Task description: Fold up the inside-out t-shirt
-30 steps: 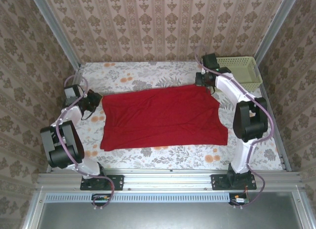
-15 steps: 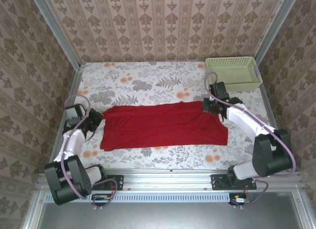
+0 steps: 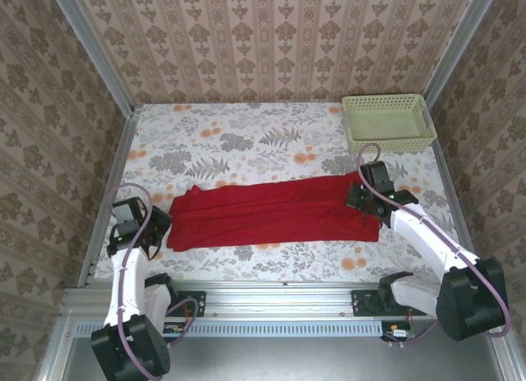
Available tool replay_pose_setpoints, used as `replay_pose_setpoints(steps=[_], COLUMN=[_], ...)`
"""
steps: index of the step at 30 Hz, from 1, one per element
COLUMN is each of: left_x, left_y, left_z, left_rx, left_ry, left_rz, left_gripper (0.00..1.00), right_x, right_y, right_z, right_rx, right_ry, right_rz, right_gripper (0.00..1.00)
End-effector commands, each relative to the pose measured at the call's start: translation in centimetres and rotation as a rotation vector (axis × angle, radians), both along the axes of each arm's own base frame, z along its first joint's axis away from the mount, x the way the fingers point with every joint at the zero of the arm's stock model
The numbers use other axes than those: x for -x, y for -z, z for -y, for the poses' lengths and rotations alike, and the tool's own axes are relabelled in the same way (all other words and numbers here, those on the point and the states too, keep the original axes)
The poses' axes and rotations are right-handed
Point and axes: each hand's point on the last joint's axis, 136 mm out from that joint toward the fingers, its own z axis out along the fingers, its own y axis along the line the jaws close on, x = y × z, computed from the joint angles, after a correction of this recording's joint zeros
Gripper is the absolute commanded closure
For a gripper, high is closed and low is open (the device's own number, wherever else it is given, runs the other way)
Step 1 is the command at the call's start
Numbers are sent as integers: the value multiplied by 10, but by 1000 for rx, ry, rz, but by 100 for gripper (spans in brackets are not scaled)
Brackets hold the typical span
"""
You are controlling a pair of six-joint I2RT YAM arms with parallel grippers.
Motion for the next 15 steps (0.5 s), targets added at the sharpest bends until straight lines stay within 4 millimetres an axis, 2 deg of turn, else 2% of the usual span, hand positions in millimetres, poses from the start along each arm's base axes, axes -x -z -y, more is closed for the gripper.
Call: replay_pose_setpoints(steps=[1,3,4,7,8,11,14,15], left_x=[19,26,30,37,36,26,2,-8], left_y=[15,22,25,26,22,-2,-33,-41], left_z=[-4,-1,1,0,-1,-12,-18,-17], left_rx=[-1,19,31,25,11,-51,-100,-111], left_ry=[-45,-61,-65,-77,-78,-84,-55,-31], left_rz=[-84,-98,-102,-113,-109,-72,5,22], left_gripper=[100,100,94,68,62,52,47,47], right_x=[15,21,25,28,25,15,-8,-15], right_y=[9,18,23,24,18,-10,-35,-37], right_z=[15,15,15,16,17,25,25,23], right_rx=[29,17,13,14,23,88,130,138], right_ry=[80,95,102,114,112,106,73,63], right_rz=[-39,-64,-79,-104,-96,-66,-23,-25], right_gripper=[91,88,83,56,49,39,35,35])
